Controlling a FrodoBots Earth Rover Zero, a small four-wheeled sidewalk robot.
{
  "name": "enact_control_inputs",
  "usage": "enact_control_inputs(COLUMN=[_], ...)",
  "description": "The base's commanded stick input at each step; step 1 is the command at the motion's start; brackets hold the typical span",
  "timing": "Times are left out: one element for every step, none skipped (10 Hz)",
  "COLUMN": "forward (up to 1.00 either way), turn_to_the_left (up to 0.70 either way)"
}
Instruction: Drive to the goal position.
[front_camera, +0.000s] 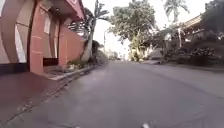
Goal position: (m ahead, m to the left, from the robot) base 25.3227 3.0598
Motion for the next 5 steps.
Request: enact_control_inputs(forward=[1.0, 1.0, 1.0, 1.0, 1.0], turn_to_the_left=[0.0, 0.0, 0.0, 0.0, 0.0])
